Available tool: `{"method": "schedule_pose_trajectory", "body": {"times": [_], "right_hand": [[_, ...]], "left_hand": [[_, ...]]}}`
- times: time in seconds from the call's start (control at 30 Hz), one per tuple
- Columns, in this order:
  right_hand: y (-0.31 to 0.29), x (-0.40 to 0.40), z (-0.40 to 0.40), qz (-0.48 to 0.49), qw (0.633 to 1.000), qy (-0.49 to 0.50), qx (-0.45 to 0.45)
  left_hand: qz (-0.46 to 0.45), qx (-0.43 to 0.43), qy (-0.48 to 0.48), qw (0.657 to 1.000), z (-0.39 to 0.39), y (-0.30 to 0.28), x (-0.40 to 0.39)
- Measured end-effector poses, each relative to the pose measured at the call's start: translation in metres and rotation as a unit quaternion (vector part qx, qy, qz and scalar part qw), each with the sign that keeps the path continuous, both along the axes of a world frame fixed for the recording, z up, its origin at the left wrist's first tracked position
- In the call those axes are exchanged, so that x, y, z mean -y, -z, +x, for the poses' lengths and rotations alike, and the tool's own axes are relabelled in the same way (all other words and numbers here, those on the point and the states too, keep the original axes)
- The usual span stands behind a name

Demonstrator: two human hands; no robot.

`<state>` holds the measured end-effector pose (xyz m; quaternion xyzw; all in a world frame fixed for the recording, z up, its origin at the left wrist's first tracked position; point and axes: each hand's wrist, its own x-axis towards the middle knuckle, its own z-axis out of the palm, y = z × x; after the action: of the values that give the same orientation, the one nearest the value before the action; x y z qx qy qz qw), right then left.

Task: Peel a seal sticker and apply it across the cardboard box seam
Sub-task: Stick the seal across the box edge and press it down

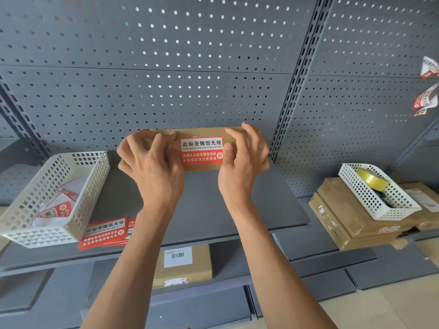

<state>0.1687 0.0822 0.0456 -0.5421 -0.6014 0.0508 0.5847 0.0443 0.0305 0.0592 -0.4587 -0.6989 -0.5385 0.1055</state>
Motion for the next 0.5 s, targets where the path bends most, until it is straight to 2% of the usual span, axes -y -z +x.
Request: {"method": "schedule_pose_trajectory", "body": {"times": [0.17, 0.5], "right_hand": [[-0.008, 0.000, -0.005, 0.007, 0.999, 0.017, -0.032], [-0.017, 0.001, -0.020, -0.012, 0.998, 0.061, -0.002]], "left_hand": [[-0.007, 0.023, -0.015, 1.000, 0.005, -0.006, -0.003], [-0.033, 0.028, -0.051, 0.998, 0.010, -0.012, -0.013]]}}
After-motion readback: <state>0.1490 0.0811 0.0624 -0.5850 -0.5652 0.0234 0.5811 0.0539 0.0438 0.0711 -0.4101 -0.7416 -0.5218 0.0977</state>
